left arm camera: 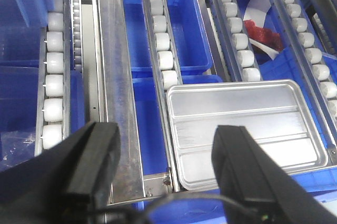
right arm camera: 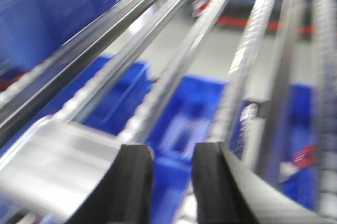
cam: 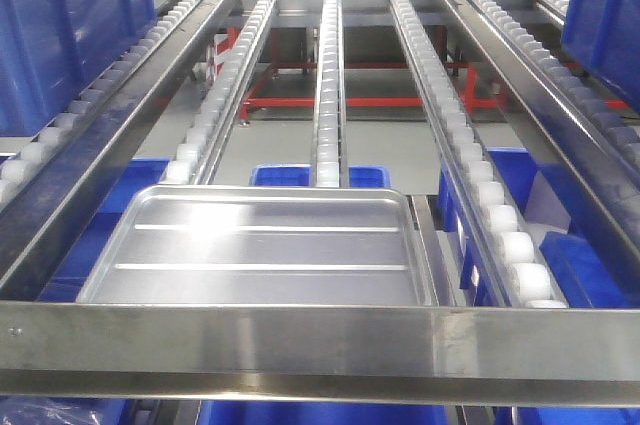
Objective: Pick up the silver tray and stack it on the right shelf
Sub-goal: 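Lower both grippers onto the silver tray's side edges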
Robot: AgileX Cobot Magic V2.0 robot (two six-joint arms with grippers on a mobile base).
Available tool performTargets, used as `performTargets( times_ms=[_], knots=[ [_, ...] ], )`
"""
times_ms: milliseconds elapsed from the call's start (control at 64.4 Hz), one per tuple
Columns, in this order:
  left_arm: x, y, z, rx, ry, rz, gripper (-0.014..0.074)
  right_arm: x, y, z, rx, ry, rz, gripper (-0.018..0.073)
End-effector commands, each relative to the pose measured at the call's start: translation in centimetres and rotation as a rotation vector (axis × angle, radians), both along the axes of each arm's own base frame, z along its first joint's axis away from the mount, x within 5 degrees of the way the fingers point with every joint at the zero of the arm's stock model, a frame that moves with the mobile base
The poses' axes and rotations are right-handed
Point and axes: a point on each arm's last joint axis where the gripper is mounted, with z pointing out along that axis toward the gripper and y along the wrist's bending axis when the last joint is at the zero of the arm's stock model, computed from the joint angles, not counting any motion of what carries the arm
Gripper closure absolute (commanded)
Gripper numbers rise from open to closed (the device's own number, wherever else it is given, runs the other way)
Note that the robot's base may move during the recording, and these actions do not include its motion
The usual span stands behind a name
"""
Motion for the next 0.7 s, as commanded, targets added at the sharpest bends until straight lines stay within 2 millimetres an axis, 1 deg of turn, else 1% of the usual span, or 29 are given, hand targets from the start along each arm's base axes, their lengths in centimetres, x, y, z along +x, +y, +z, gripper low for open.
performTargets(
  times_ms=[0,47,78,171,264,342,419,513,575,683],
  knots=[
    [0.2,-0.1,1.8,-0.045,-0.094,0.016,0.0302,1.0,1.4,2.3,0.029,-0.022,0.072,0.0139],
    [0.3,-0.3,1.9,-0.048,-0.109,0.006,0.0327,1.6,2.6,2.6,0.007,0.025,0.125,0.0097],
    [0.2,-0.6,2.0,-0.050,-0.113,-0.015,0.0339,2.1,3.3,2.7,-0.005,0.048,0.152,0.0085],
    [0.5,-2.8,1.6,-0.056,-0.047,-0.150,0.0345,3.6,5.4,2.7,-0.041,0.124,0.214,0.0092],
    [1.1,-4.6,1.6,-0.034,0.050,-0.260,0.0345,5.0,6.5,2.3,-0.049,0.195,0.219,0.0092],
    [2.1,-5.5,1.7,-0.016,0.115,-0.300,0.0345,5.9,7.4,2.1,-0.025,0.289,0.219,0.0092],
    [3.5,-6.0,2.1,-0.015,0.158,-0.302,0.0345,6.9,8.2,1.9,-0.031,0.390,0.216,0.0092],
    [5.2,-6.5,1.9,0.012,0.189,-0.292,0.0345,8.0,9.2,1.4,-0.043,0.510,0.205,0.0092],
    [6.3,-6.6,1.4,0.049,0.218,-0.268,0.0345,8.9,9.9,1.0,-0.056,0.588,0.196,0.0092],
    [7.9,-6.4,-0.3,0.137,0.310,-0.205,0.0345,10.7,11.2,0.1,-0.067,0.684,0.166,0.0095]
  ],
)
